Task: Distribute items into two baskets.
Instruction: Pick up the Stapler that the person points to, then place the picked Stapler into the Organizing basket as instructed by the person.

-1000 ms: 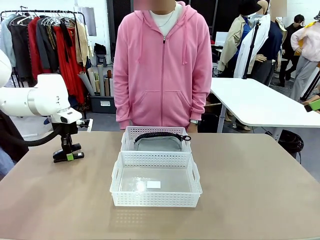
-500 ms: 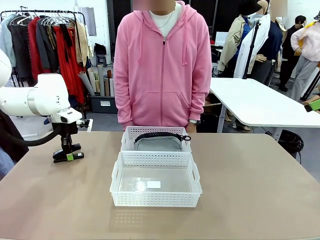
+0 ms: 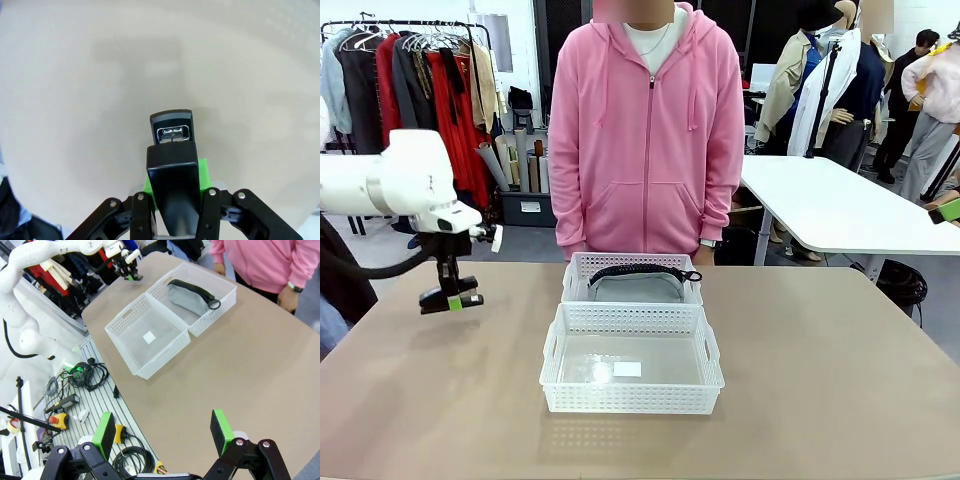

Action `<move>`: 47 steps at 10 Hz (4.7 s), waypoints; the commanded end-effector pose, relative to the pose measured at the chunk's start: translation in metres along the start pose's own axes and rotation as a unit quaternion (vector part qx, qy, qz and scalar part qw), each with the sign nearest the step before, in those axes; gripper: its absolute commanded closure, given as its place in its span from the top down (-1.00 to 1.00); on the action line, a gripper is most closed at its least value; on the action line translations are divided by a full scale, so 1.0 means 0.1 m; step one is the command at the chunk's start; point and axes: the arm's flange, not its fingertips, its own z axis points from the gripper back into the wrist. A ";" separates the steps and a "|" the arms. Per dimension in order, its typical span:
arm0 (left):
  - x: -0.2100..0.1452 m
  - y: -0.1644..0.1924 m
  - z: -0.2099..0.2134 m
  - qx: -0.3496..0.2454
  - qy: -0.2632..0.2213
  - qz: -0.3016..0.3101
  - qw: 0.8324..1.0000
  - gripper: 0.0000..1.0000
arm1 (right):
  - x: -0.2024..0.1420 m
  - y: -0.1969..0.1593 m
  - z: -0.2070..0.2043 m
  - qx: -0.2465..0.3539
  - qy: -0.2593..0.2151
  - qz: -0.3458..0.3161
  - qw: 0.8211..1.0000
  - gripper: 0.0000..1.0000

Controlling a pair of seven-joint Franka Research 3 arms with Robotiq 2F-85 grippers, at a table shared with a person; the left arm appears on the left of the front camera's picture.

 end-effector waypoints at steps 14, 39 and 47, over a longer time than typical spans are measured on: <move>-0.02 -1.42 1.78 0.018 -0.019 0.015 1.000 -1.00 | 0.00 0.01 -0.01 0.006 -0.017 0.012 1.000 1.00; 0.78 -1.83 1.50 0.009 -0.031 -0.065 0.997 -1.00 | 0.00 0.01 -0.01 0.006 -0.017 0.012 1.000 1.00; 1.73 -1.96 1.12 -0.003 -0.040 -0.148 0.988 -1.00 | 0.00 0.01 -0.01 0.006 -0.017 0.012 1.000 1.00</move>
